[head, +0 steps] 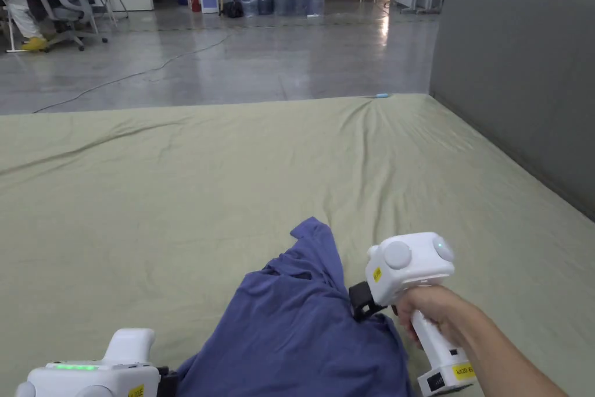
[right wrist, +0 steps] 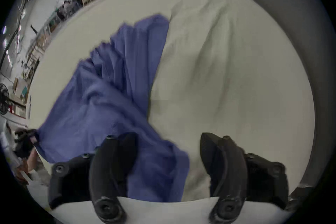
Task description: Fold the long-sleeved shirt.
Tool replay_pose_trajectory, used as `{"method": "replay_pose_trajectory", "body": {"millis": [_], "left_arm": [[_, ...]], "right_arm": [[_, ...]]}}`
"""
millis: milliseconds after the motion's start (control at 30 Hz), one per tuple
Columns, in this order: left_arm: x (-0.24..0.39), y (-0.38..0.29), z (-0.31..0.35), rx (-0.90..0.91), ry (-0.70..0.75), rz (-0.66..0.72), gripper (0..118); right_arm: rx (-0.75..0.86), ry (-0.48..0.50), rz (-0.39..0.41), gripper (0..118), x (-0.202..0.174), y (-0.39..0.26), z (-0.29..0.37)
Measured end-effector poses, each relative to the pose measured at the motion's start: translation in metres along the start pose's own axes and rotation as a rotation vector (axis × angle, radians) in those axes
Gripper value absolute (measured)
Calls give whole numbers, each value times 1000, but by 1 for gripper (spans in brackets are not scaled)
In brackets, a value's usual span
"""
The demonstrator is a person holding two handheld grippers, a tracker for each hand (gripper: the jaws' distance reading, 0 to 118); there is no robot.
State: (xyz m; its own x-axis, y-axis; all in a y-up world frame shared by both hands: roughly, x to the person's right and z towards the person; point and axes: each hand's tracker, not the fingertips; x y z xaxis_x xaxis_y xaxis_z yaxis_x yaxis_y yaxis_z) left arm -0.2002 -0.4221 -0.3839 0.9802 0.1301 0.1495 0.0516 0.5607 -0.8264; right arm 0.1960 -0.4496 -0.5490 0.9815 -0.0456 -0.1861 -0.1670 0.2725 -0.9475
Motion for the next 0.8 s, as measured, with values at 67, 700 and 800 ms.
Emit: {"method": "replay_pose_trajectory", "body": {"millis": [67,700,800], "left_arm": [[-6,5,-2,1,7,-1,4],[14,200,167,580,-33,41,4],[15,267,208,675,-7,50,4]], "right_arm": [[-62,67,-4,16,-10,-6,-5],[736,212,-100,3,24,49,276],[808,178,-76,3,23,86,332]]}}
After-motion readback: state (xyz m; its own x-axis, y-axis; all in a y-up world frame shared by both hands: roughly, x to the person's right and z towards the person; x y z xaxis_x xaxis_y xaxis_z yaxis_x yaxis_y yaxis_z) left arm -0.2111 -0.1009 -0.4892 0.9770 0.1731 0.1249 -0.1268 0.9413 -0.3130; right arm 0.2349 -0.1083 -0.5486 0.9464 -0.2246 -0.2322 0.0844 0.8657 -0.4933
